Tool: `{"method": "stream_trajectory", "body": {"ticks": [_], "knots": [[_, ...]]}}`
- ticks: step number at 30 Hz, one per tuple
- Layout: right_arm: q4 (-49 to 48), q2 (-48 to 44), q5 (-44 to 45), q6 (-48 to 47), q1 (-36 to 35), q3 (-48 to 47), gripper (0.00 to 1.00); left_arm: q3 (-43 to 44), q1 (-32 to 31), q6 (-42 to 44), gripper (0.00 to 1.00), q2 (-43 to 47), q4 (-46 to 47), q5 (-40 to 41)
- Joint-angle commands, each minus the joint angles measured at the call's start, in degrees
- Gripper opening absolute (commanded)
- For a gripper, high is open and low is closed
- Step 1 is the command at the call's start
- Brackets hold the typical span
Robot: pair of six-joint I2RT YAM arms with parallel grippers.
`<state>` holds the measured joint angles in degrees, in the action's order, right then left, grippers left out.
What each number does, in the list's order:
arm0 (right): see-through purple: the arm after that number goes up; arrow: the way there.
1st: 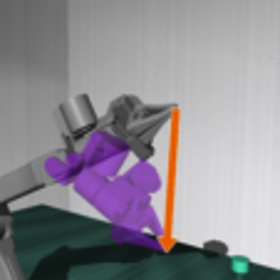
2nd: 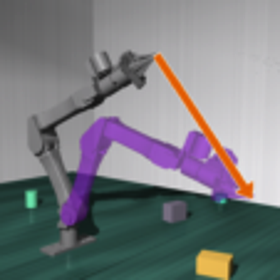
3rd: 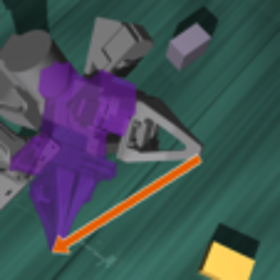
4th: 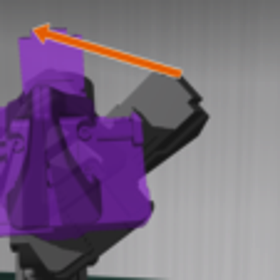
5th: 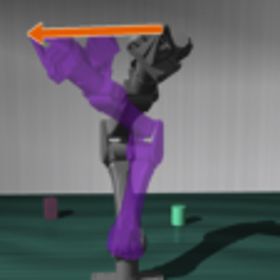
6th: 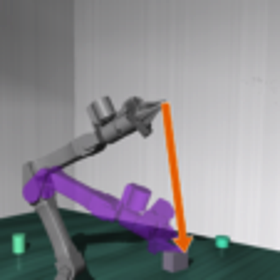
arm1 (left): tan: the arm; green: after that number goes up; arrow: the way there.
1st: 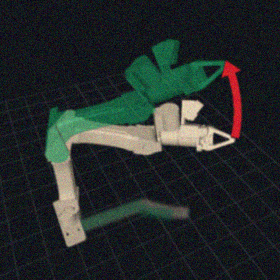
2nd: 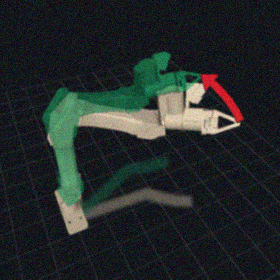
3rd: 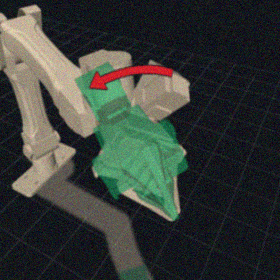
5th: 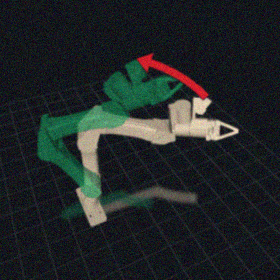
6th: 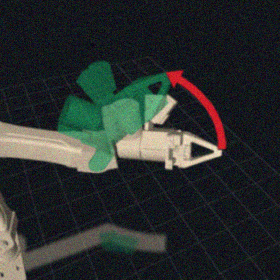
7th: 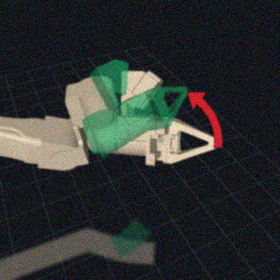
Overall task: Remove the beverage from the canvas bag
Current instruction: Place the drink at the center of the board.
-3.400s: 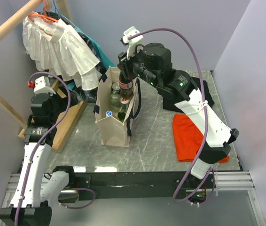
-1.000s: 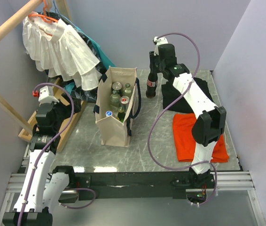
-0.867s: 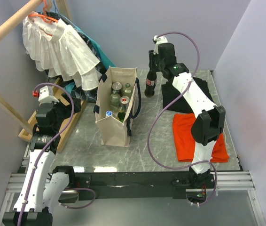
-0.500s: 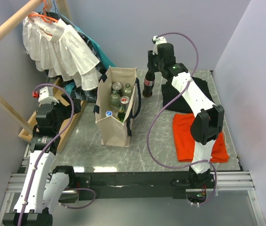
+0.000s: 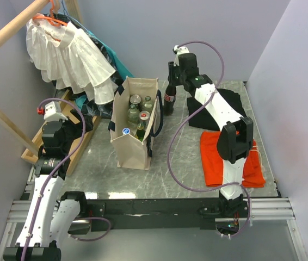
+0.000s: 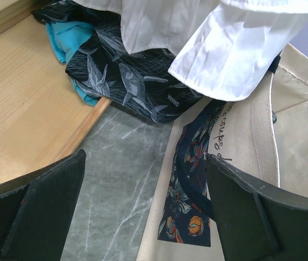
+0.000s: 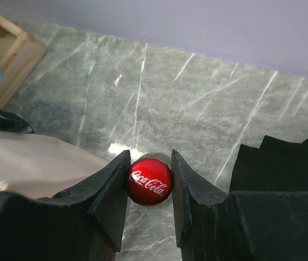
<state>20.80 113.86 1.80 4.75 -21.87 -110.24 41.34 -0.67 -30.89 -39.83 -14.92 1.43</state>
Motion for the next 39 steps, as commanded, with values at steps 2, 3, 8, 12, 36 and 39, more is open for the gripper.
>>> {"method": "stream_trajectory", "body": {"ticks": [2, 3, 8, 12, 36, 39], "knots": [[-10.1, -2.3, -0.7, 1.0, 0.1, -2.4, 0.0, -0.2, 0.0, -0.3, 0.96, 1.2, 0.4, 0.9], [-10.1, -2.2, -0.7, 1.0, 0.0, -2.2, 0.0, -0.2, 0.1, -0.3, 0.96, 1.3, 0.4, 0.9], [-9.3, -2.0, -0.4, 0.1, -0.5, -2.2, 0.0, -0.5, 0.1, -0.7, 0.96, 1.8, 0.2, 1.0], [-8.6, -2.0, 0.4, -0.9, -1.1, -2.3, 0.0, -0.6, 0.0, -0.8, 0.96, 1.7, 0.3, 0.9], [-7.9, -3.2, 2.2, -1.6, -2.4, 0.2, 0.09, -0.1, 0.0, -0.3, 0.96, 0.8, 0.5, 0.8], [-7.6, -3.2, 2.2, -1.6, -2.5, 0.0, 0.14, 0.1, 0.1, -0.2, 0.96, 0.7, 0.3, 0.9]]}}
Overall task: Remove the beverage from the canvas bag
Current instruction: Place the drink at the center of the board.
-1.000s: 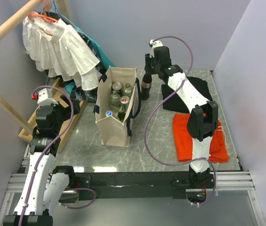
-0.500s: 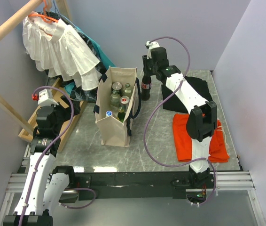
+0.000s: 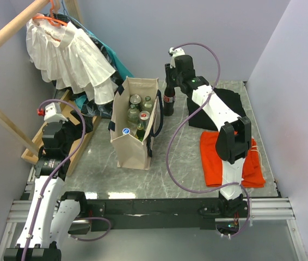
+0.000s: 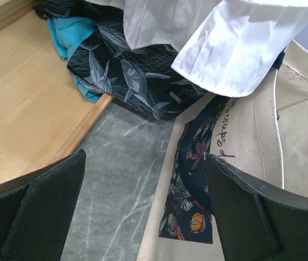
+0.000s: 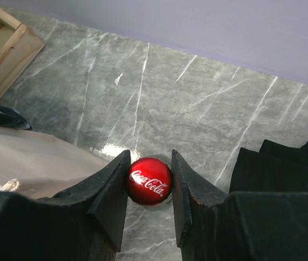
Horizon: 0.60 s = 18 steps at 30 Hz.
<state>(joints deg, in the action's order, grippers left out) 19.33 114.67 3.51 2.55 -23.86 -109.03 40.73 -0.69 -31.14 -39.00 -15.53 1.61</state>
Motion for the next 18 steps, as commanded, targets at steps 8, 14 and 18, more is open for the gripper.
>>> {"method": "stream_trajectory", "body": {"ticks": [8, 14, 18], "knots": [[-5.4, -4.6, 0.1, 1.1, -0.6, -0.4, 0.16, 0.5, 0.0, 0.2, 0.96, -0.9, 1.4, -0.5], [-5.6, -5.6, -1.0, 1.2, -0.6, 1.3, 0.17, 0.3, 0.0, 0.9, 0.96, -2.2, 2.9, -5.1], [-5.6, -6.1, -1.6, 1.3, -0.6, 1.5, 0.23, 0.5, 0.1, 0.9, 0.96, -3.7, 2.7, -5.1]]}}
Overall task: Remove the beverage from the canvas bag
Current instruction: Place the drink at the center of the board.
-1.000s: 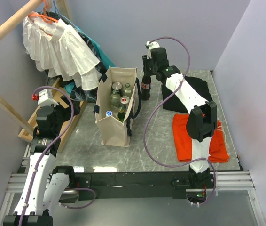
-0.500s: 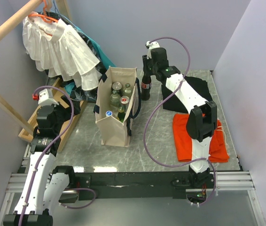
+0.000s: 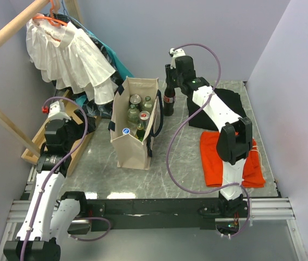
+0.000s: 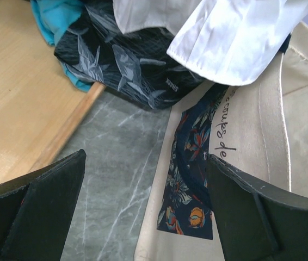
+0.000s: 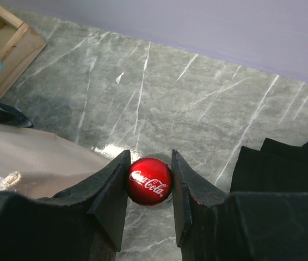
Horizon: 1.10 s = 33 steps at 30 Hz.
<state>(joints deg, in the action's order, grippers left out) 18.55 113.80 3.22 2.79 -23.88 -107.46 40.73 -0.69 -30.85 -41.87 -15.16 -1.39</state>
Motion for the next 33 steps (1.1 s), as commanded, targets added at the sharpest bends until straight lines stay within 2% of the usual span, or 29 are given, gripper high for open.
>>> {"method": "stream_trajectory", "body": {"ticks": [1, 9, 11, 17, 19, 33], "knots": [[-5.0, -5.5, -1.3, 1.2, -0.7, 0.1, 0.23, 0.5, 0.0, 0.7, 0.96, -1.0, 2.2, -2.1], [-4.9, -6.5, -0.6, 1.1, -0.8, 1.2, 0.26, 0.0, 0.1, 0.5, 0.96, -0.8, 2.7, -2.2], [-4.8, -6.6, -0.5, 1.1, -0.8, 1.3, 0.3, 0.0, 0.1, 0.5, 0.96, -0.8, 2.6, -2.2], [-4.5, -6.7, -0.5, 0.8, -1.0, 1.6, 0.32, -0.1, 0.0, 0.5, 0.96, -0.7, 2.7, -2.2], [-4.7, -7.2, -0.7, 0.8, -1.1, 1.9, 0.3, -0.1, 0.0, 0.4, 0.96, -0.7, 2.5, -2.0], [-4.5, -9.6, -0.6, 1.0, -1.4, 3.0, 0.43, 3.8, 0.1, 0.0, 0.96, -2.3, 1.0, -3.1]]}}
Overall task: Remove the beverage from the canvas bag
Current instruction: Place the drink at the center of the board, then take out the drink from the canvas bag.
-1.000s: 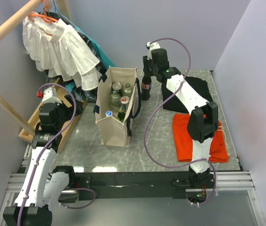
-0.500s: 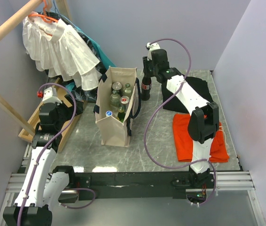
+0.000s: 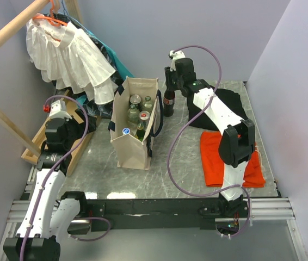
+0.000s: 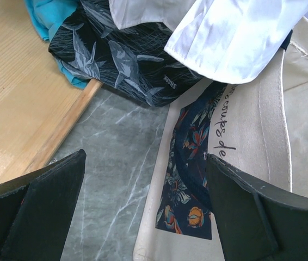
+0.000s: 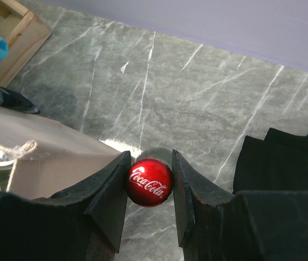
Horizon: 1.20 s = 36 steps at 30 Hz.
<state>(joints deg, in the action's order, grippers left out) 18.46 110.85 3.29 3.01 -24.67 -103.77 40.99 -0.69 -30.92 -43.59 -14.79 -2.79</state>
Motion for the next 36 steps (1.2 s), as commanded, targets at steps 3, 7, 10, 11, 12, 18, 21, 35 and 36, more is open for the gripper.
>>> {"method": "stream_trajectory", "body": {"ticks": [3, 7, 10, 11, 12, 18, 21, 35, 36], "knots": [[-3.6, -6.7, -0.6, 0.9, -0.8, -1.1, 0.45, 5.4, 0.1, 0.7, 0.96, -1.9, -0.2, -3.3], [-3.3, -6.8, -1.0, 1.2, -0.6, -1.9, 0.51, 8.2, 0.0, 1.3, 0.96, -4.0, -0.8, -4.6], [-3.0, -6.7, -0.7, 1.5, -0.6, -3.1, 0.61, 10.2, 0.0, 2.0, 0.96, -6.0, -0.9, -6.2], [-2.6, -6.5, -0.3, 1.6, -0.7, -3.6, 0.63, 10.8, 0.1, 2.3, 0.96, -6.9, -0.4, -6.9], [-2.1, -6.5, 0.2, 1.7, -0.6, -4.1, 0.64, 12.4, 0.1, 2.5, 0.96, -7.5, -0.6, -7.8], [-0.4, -9.0, 0.1, 3.7, -0.9, -5.4, 0.93, 21.3, 0.0, 4.4, 0.96, -13.6, -3.5, -17.2], [0.1, -11.1, -0.6, 5.3, -1.3, -4.1, 0.95, 25.4, 0.0, 6.3, 0.96, -16.3, -5.6, -22.5], [3.8, -22.4, -7.1, 7.4, -4.4, 2.0, 1.0, 23.9, -2.6, 10.6, 0.96, -15.3, -15.4, -26.7], [4.4, -22.6, -8.5, 8.1, -4.4, 1.1, 1.0, 23.3, -2.7, 10.6, 0.96, -15.1, -15.4, -26.5]]}}
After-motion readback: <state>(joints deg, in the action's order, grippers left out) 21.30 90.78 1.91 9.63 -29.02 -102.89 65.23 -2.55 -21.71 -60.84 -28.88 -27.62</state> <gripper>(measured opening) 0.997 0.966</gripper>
